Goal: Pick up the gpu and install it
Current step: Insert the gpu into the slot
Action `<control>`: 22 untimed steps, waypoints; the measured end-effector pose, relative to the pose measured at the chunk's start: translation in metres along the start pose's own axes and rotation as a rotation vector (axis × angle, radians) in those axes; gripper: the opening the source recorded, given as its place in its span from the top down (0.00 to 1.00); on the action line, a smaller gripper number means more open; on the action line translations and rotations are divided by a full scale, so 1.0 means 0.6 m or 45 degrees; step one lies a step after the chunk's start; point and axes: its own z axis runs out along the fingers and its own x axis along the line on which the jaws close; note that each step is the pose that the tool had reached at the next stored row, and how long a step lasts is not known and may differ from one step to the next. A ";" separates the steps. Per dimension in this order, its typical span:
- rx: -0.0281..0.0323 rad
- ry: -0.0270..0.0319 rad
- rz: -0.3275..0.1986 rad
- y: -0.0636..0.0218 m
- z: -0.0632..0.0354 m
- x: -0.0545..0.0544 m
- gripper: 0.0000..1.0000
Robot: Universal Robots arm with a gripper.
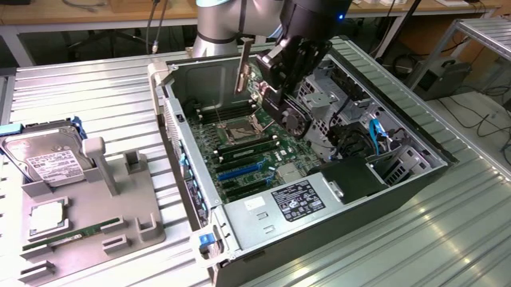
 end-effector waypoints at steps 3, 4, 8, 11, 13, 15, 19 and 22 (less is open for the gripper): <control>0.0011 0.0049 -0.082 0.000 0.001 0.000 0.74; 0.0014 0.0063 -0.104 0.000 0.001 0.000 0.74; 0.0028 0.0127 -0.211 0.000 0.003 0.000 0.74; 0.0043 0.0184 -0.307 0.000 0.004 0.000 0.74; 0.0059 0.0226 -0.393 0.000 0.006 0.000 0.74; 0.0075 0.0265 -0.474 0.000 0.007 0.000 0.74; 0.0102 0.0333 -0.616 -0.001 0.010 0.000 0.74; 0.0118 0.0373 -0.700 -0.001 0.012 0.000 0.74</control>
